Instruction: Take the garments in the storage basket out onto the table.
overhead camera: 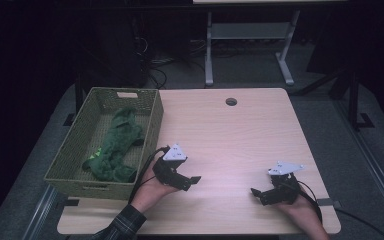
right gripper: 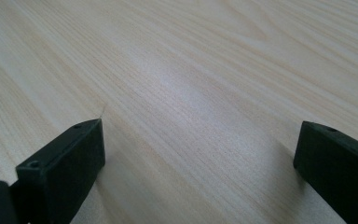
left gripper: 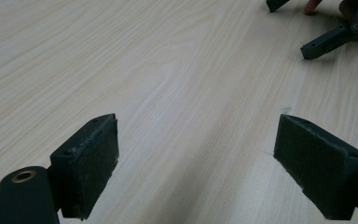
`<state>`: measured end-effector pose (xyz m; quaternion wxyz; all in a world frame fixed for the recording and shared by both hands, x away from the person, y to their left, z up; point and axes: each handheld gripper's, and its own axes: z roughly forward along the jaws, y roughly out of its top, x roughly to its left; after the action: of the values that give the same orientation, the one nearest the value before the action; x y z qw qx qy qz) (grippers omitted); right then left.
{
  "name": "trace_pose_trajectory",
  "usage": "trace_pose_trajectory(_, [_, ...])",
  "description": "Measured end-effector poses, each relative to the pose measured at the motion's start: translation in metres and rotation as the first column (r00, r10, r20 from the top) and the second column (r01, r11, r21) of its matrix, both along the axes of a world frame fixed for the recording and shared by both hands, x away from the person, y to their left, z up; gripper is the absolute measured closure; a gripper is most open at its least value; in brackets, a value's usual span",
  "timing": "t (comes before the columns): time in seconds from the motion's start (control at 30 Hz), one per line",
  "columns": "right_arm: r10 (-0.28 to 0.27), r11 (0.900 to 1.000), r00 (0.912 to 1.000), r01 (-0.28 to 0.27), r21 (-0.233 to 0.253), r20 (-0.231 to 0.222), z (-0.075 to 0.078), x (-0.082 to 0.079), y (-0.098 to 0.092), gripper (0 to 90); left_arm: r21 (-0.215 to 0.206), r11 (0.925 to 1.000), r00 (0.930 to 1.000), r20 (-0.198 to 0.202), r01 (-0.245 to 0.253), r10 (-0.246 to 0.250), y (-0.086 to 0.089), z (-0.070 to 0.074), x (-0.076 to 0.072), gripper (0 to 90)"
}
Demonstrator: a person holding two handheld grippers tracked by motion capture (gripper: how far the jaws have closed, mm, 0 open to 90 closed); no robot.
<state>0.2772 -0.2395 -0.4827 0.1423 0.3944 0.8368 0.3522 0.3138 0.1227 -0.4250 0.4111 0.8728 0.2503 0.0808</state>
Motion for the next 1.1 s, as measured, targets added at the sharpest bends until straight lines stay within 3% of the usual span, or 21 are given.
trace_pose_trajectory(0.8, [-0.001, 1.000, 1.0000, 0.001, 0.001, 0.000, 0.000, 0.000, 0.000, 1.6, 0.001, 1.0000, 0.9995, 0.030, -0.002, 0.002, 0.000, 0.036, 0.006, 13.5])
trace_pose_trajectory(1.1, [0.000, 1.000, 1.0000, 0.000, 0.001, 0.000, 0.000, 0.000, 0.000, 1.6, -0.002, 1.0000, 0.9994, 0.035, -0.006, 0.006, 0.008, 0.056, 0.015, 13.5])
